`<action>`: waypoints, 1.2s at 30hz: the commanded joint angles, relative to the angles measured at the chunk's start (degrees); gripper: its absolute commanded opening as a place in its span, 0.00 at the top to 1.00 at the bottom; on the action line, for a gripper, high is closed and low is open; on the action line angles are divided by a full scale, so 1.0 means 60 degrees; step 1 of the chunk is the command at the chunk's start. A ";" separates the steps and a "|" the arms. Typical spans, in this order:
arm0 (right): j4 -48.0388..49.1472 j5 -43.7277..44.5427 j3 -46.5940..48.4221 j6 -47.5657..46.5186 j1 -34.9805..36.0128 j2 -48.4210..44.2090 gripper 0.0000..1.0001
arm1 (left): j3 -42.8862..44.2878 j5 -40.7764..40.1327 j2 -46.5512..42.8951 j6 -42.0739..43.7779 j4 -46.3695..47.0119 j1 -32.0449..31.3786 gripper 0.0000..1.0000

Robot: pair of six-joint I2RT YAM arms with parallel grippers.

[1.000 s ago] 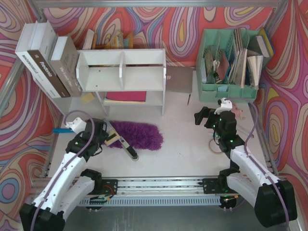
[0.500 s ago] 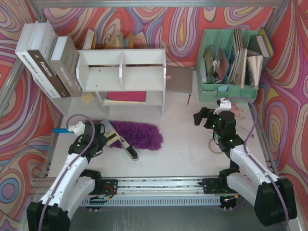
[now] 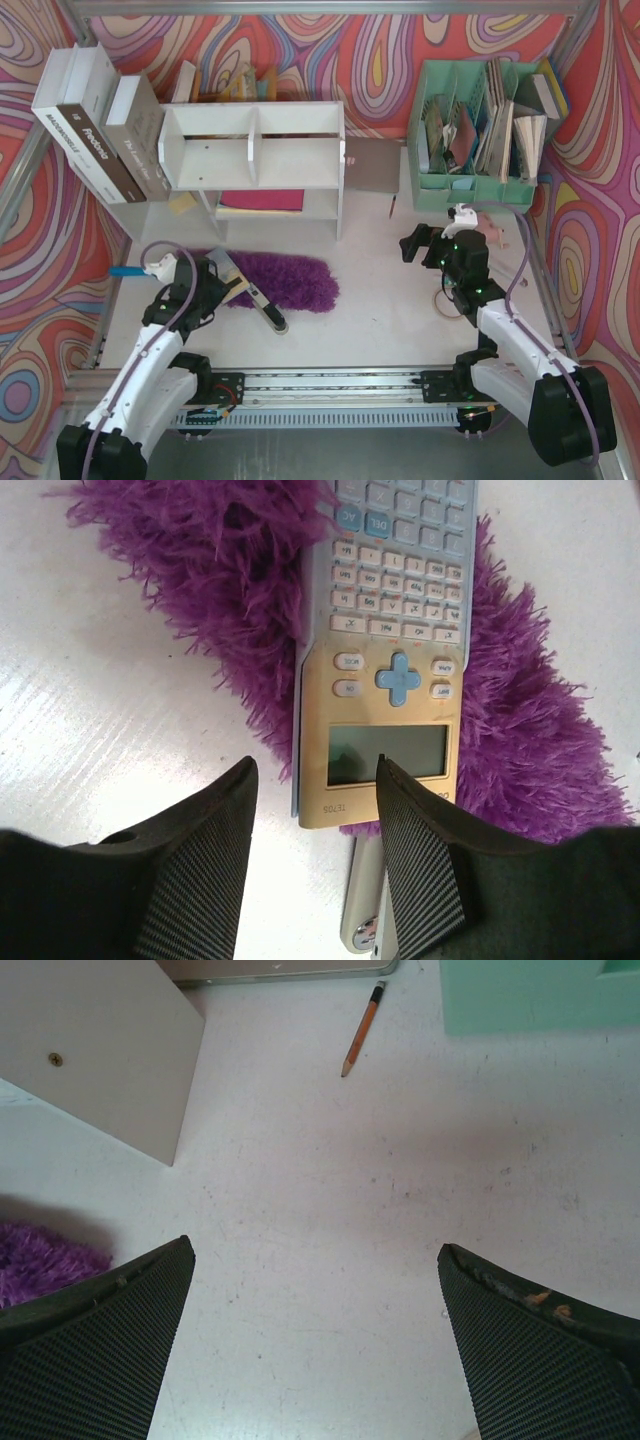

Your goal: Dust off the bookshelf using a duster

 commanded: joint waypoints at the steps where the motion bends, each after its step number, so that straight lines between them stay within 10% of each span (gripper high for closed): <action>1: 0.0294 -0.0130 -0.0029 0.0068 0.0039 0.0013 0.01 | -0.0464 0.0215 -0.0216 -0.0094 0.0139 0.0064 0.49; 15: 0.0334 -0.0471 0.0032 0.0062 0.0038 0.0208 0.01 | -0.0755 0.0711 0.0128 -0.0241 0.1516 0.0076 0.52; 36: 0.0393 -0.0665 0.0091 0.0054 0.0048 0.0489 0.01 | -0.0401 0.0272 -0.0479 -0.0022 0.1119 0.0079 0.88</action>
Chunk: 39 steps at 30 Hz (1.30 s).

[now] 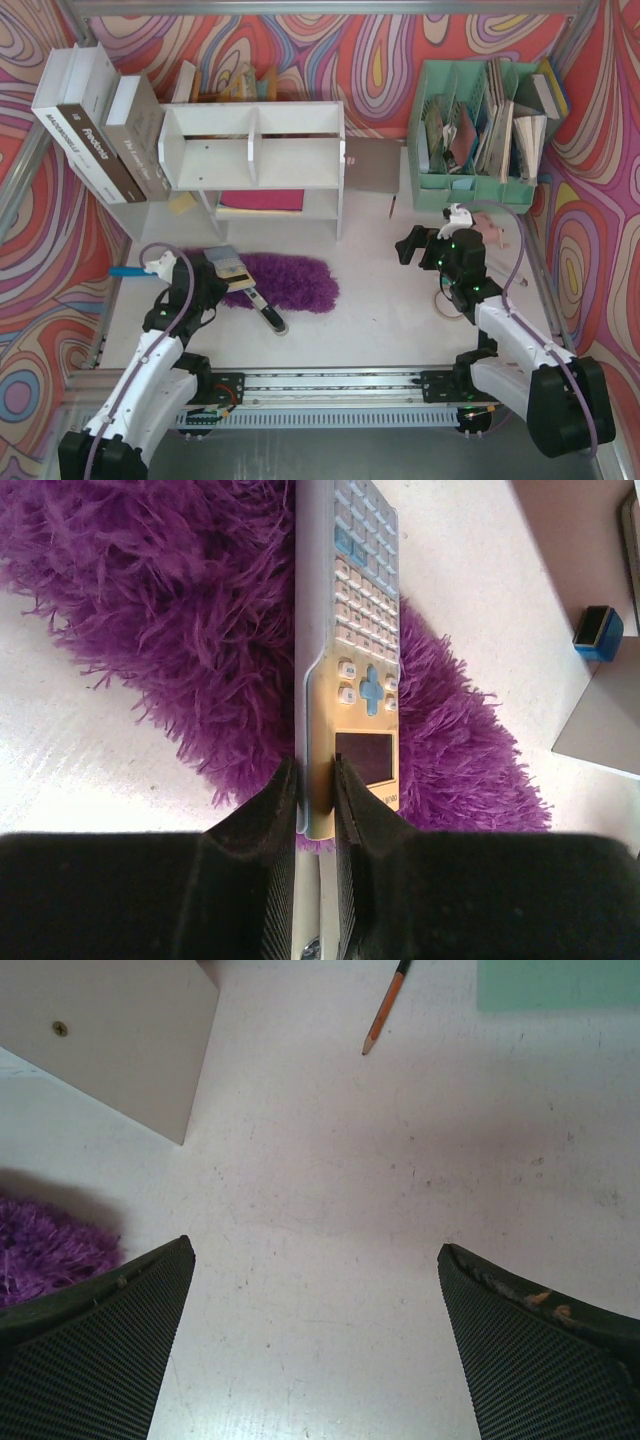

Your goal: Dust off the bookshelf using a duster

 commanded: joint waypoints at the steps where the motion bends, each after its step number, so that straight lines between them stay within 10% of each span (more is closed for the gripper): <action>1: 0.0258 -0.0115 0.0093 0.0050 0.0051 0.0078 0.01 | 0.0145 -0.0185 -0.0005 0.0156 -0.0326 0.0061 0.88; 39: 0.0263 -0.0261 0.0089 0.0031 0.0050 0.0096 0.01 | 0.0934 -0.1560 -0.2221 -0.0257 -0.2525 0.0061 1.00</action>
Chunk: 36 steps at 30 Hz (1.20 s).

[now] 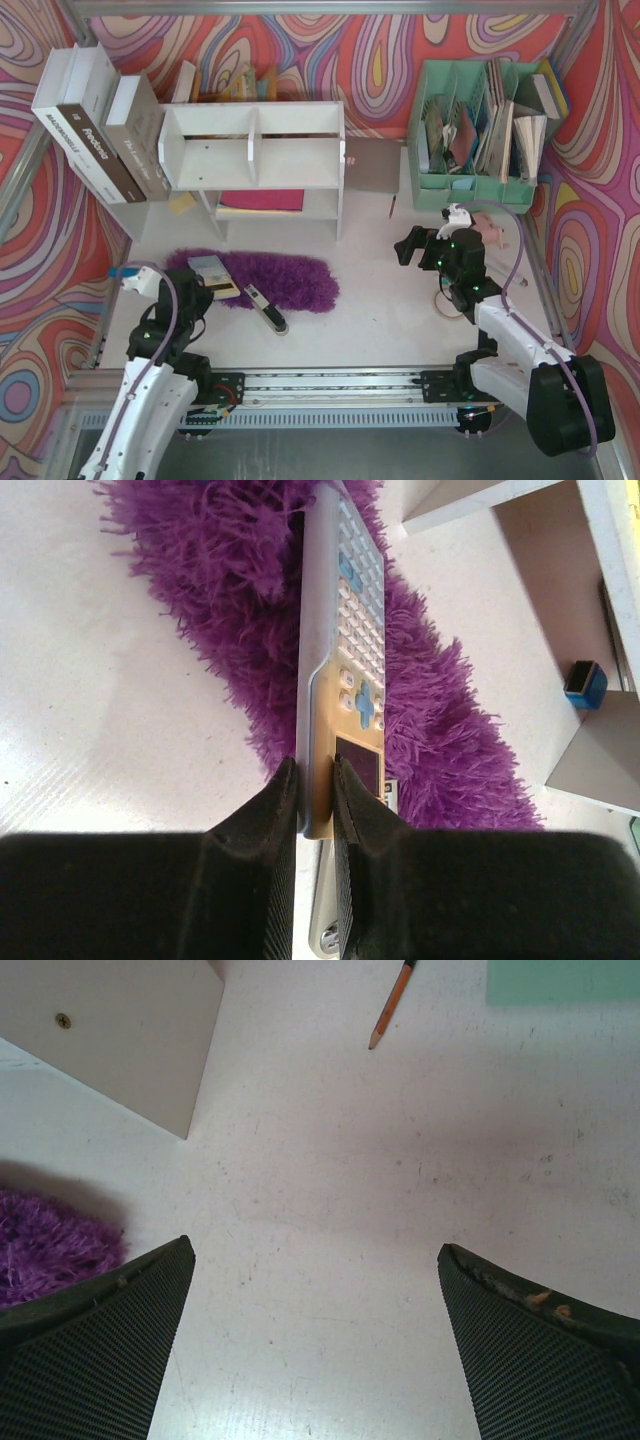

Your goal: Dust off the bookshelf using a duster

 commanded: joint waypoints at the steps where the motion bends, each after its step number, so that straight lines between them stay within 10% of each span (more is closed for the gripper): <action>1: 0.0280 -0.0120 0.0089 0.0034 0.0046 0.0005 0.01 | 0.0410 -0.0182 0.0070 0.0241 0.0244 0.0061 1.00; 23: 0.0302 -0.0466 0.0104 -0.0023 0.0050 0.0053 0.01 | -0.0857 0.0933 0.1270 -0.0197 0.0692 0.0061 0.99; 36: 0.0404 -0.0499 0.0088 -0.0011 0.0044 0.0177 0.01 | 0.0401 0.0253 0.2697 0.1088 0.0137 0.0061 0.35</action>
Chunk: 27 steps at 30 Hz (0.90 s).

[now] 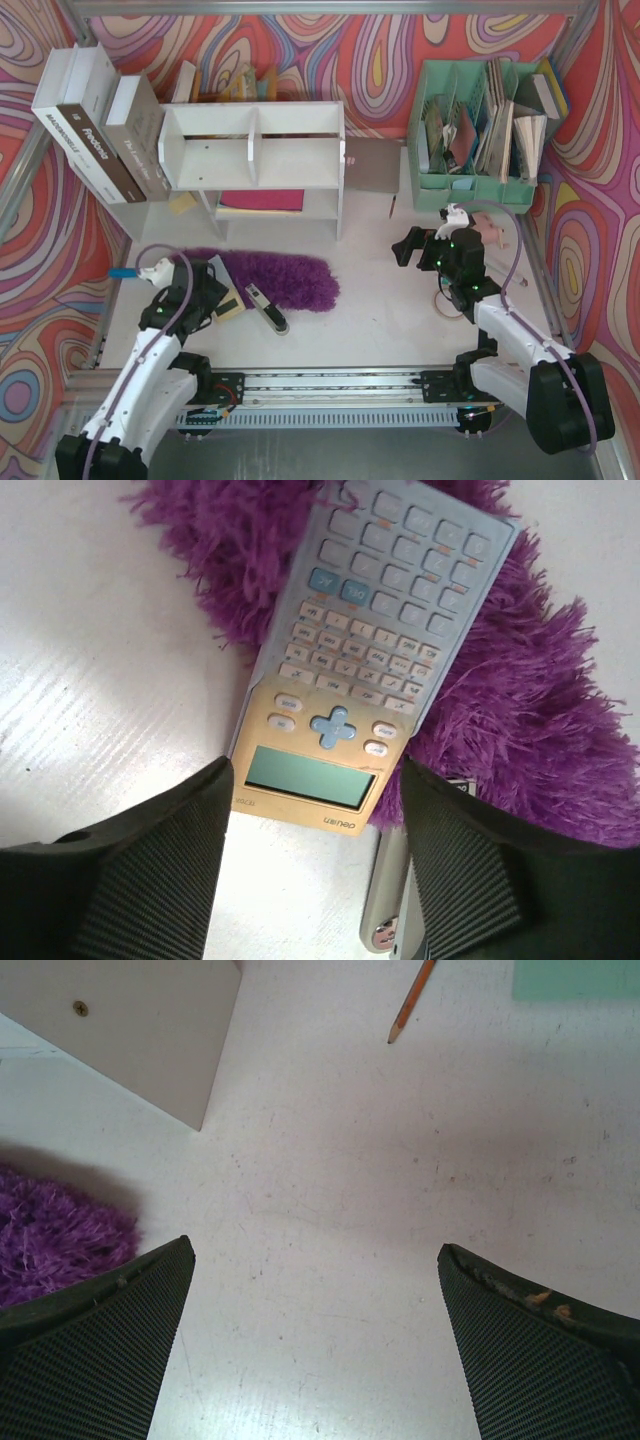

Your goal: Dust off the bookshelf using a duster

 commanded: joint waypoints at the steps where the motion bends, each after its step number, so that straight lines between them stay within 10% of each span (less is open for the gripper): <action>1: 0.0331 -0.0134 0.0089 -0.0012 0.0045 0.0108 0.01 | 0.0591 -0.0218 0.0826 0.0873 -0.0222 0.0061 0.31; 5: 0.0341 -0.0138 0.0081 0.0003 0.0037 0.0088 0.01 | 0.1295 -0.0121 0.2093 0.1521 -0.0216 0.0061 0.03; 27: 0.0347 -0.0156 0.0059 0.0010 0.0040 0.0080 0.01 | 0.1473 0.0345 0.4357 0.1903 0.0827 0.0061 0.02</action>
